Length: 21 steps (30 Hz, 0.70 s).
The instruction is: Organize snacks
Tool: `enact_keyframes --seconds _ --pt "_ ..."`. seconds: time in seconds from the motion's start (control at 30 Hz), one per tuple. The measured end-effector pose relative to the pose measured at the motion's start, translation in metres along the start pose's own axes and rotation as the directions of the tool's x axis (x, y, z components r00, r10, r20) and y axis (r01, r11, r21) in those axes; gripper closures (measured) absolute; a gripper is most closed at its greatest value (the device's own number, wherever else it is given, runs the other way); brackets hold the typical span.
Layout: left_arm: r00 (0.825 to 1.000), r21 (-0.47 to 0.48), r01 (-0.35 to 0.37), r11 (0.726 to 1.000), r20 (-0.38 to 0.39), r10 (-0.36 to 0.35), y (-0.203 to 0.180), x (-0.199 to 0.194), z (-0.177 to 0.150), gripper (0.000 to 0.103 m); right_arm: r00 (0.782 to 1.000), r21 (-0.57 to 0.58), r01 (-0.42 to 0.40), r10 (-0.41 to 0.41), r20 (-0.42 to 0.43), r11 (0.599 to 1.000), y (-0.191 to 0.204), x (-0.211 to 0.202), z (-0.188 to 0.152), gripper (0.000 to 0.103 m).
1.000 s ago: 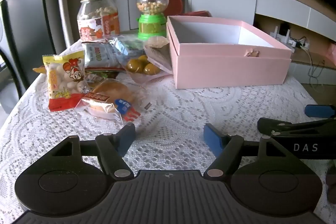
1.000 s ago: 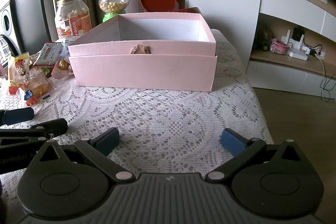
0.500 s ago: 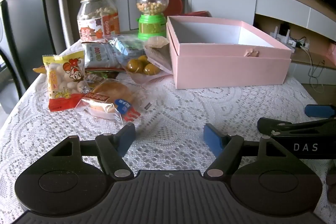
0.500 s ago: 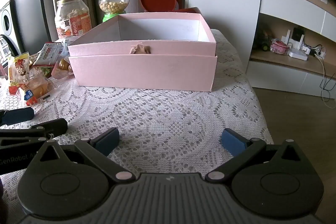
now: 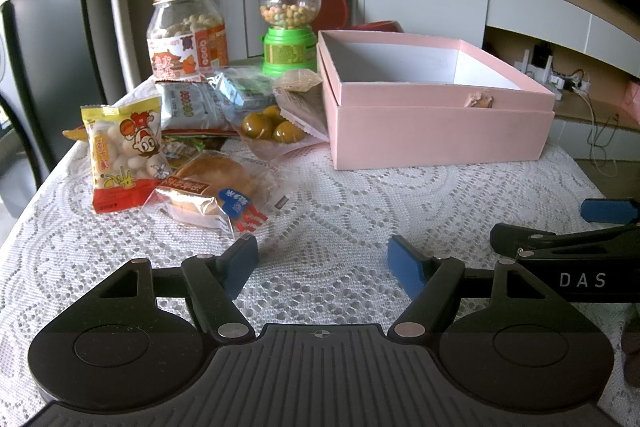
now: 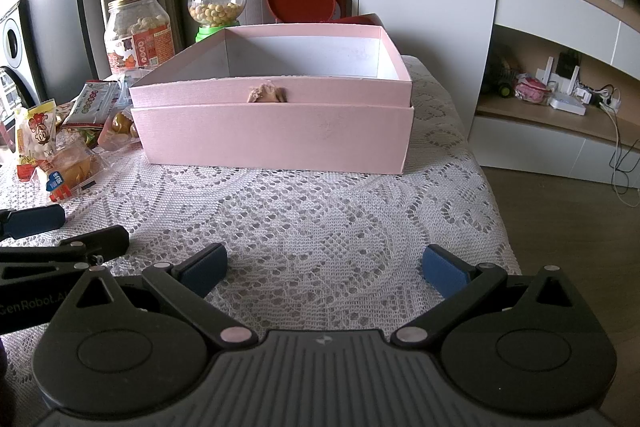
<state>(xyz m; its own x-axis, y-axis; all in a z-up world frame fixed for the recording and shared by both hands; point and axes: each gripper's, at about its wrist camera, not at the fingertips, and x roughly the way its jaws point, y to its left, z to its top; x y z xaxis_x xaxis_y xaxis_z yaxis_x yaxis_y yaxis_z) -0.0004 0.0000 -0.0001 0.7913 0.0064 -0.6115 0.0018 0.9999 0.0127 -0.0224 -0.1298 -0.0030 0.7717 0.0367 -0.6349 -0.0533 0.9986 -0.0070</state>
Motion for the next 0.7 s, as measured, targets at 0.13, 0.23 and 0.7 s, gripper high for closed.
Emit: enact_keyframes --seconds 0.13,0.23,0.7 --pt "1.0 -0.004 0.004 1.0 0.0 -0.004 0.0007 -0.0018 0.0009 0.025 1.0 0.0 0.0 0.0 0.0 1.0 0.0001 0.0001 0.0001 0.0" --pt "1.0 0.003 -0.002 1.0 -0.001 0.002 0.0005 -0.0013 0.0008 0.024 1.0 0.001 -0.001 0.001 0.0 1.0 -0.0001 0.0001 0.0001 0.0" --pt "1.0 0.007 -0.007 1.0 -0.001 0.007 -0.0017 -0.0004 0.0004 0.024 1.0 0.002 -0.002 0.002 0.0 1.0 -0.0004 0.0001 0.0 0.0"
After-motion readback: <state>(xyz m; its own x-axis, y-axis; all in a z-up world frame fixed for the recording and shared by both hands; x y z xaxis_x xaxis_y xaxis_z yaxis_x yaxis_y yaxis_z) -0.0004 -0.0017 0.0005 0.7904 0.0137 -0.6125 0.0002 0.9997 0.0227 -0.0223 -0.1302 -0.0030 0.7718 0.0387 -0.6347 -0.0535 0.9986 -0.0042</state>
